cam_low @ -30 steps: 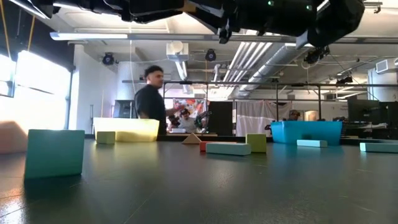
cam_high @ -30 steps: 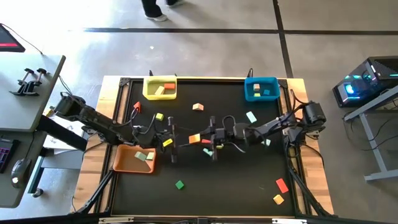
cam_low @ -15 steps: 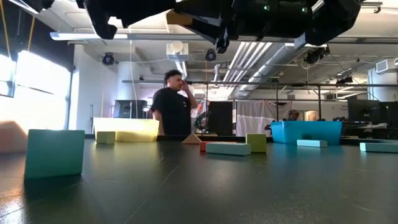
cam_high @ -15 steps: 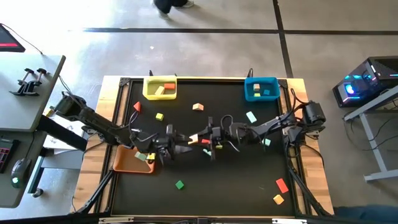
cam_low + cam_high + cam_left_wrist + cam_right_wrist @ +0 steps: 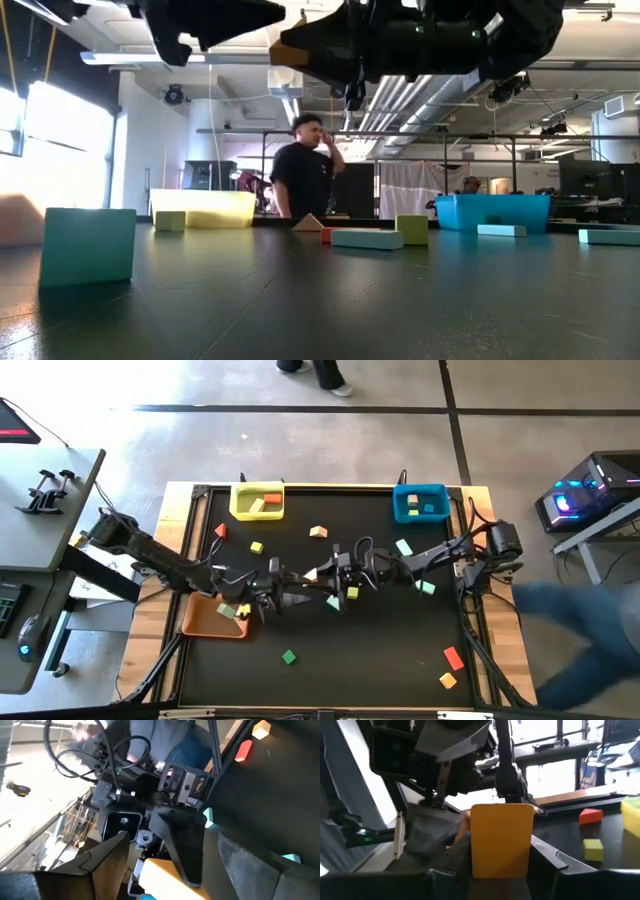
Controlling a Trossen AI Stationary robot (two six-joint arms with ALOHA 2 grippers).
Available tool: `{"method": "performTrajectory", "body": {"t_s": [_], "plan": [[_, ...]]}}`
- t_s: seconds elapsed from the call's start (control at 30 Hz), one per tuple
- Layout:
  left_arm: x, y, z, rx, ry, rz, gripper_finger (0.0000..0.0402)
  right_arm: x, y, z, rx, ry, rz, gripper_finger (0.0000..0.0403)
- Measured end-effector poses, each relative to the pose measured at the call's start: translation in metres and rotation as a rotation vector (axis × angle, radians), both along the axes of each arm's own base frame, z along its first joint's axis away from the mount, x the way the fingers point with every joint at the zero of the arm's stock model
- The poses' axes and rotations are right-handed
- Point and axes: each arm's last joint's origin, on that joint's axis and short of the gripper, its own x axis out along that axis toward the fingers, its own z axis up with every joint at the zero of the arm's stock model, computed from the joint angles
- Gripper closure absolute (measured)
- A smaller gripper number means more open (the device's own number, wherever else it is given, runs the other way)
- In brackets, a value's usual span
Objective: Sort blocks by size
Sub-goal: Put the yellow wooden block into the orange bin
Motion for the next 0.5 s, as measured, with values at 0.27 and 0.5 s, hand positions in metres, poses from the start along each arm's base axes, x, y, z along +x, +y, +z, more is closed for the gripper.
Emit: {"method": "performTrajectory", "body": {"t_s": [0.27,0.5], "plan": [[0.018,0.009,-0.023,0.149,0.048,-0.014,0.0103,0.0,-0.007,-0.003,0.052,0.033,0.048,0.0275],[0.028,0.009,-0.023,0.17,0.013,0.048,0.0103,0.0,-0.007,-0.004,0.056,0.051,0.048,0.0275]]}}
